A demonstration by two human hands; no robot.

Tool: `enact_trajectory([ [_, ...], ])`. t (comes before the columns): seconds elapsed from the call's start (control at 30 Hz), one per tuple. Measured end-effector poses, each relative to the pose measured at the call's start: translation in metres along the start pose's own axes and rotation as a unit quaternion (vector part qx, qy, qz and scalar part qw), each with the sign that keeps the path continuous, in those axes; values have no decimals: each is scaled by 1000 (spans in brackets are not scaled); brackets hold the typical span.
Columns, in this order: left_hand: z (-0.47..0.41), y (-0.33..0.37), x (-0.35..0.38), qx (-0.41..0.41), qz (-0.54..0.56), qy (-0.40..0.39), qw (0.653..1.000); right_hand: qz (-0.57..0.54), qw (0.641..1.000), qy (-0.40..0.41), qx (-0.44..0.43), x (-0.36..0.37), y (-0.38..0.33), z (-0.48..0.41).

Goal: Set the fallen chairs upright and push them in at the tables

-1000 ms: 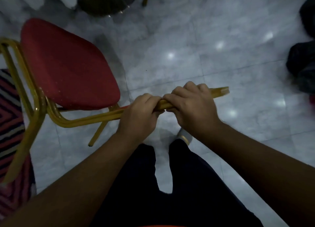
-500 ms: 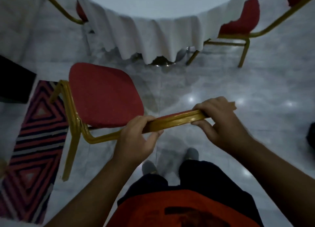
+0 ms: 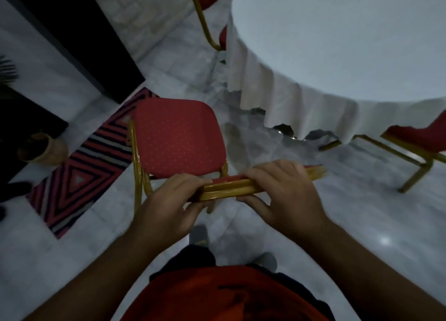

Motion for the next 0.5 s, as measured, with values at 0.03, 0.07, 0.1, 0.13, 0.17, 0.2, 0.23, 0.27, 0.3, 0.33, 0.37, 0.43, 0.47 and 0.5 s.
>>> enact_trajectory([
  [0.03,4,-6,-4,-21,-1,-7,1000,6,1000,-7,6,0,3,-2],
  [0.07,8,-12,-7,-39,-2,-17,999,11,1000,-13,16,1,2,-5],
  [0.1,12,-16,-10,-57,1,-26,998,14,999,-21,25,3,-3,-7],
  [0.13,18,-18,-14,-74,10,-30,997,13,999,-31,30,6,-11,-10],
  [0.17,22,-16,-18,-88,14,-30,996,5,999,-42,31,10,-21,-12],
  [0.2,26,-11,-24,-96,9,-27,995,-12,998,-55,24,13,-31,-15],
  [0.23,29,-5,-27,-100,-3,-27,995,-35,997,-72,10,16,-41,-17],
  [0.27,30,3,-30,-100,-18,-31,994,-61,994,-90,-11,18,-49,-18],
  [0.3,30,9,-31,-99,-38,-36,994,-82,990,-108,-29,18,-55,-20],
  [0.33,29,15,-31,-96,-62,-40,993,-95,988,-119,-38,18,-57,-21],
  [0.37,28,18,-31,-90,-91,-35,991,-96,987,-121,-35,17,-55,-21],
  [0.43,22,20,-29,-80,-148,-18,986,-80,990,-117,-1,20,-40,-17],
  [0.47,19,19,-28,-76,-169,-13,983,-76,990,-117,18,25,-33,-14],
  [0.5,16,17,-26,-71,-184,-11,980,-80,989,-119,36,30,-27,-12],
])
Point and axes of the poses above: each hand's wrist, its own z-axis away from the middle knuckle, its own x-axis out of the palm, y = z × x, the point moved 7 cm from there along -z, towards the middle knuckle, and after that the axes turned 7 degrees about -z, right-handed, at the moved point
